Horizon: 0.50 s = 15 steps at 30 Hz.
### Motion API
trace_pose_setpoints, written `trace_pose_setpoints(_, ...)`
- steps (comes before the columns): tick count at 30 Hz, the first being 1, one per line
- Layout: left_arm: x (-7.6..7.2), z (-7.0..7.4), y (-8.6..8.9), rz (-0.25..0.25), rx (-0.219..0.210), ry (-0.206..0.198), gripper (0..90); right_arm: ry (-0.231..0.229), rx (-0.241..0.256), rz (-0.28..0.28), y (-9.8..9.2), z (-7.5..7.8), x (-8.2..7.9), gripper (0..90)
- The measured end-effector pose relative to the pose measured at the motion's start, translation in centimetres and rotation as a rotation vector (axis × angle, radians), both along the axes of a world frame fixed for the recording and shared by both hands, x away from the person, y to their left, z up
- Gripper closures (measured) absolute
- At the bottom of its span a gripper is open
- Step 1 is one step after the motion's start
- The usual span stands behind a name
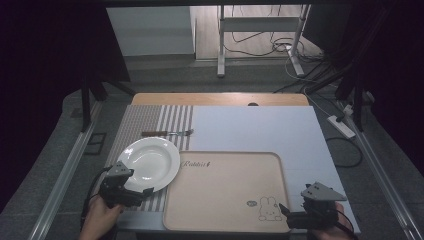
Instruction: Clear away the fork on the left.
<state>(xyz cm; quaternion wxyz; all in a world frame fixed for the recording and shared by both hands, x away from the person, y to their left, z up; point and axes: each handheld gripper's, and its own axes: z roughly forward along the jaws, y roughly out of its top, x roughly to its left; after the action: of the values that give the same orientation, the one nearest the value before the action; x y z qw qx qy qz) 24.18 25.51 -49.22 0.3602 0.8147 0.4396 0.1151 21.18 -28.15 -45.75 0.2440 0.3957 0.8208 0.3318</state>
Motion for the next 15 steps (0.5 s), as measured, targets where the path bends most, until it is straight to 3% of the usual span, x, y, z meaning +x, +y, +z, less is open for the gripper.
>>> trace_pose_setpoints(15, 3.5, -0.2, -1.2, -0.019, 0.032, 0.017, 0.0, 0.002, -0.009, 0.004, 0.1, -0.1, 0.0, 0.0)
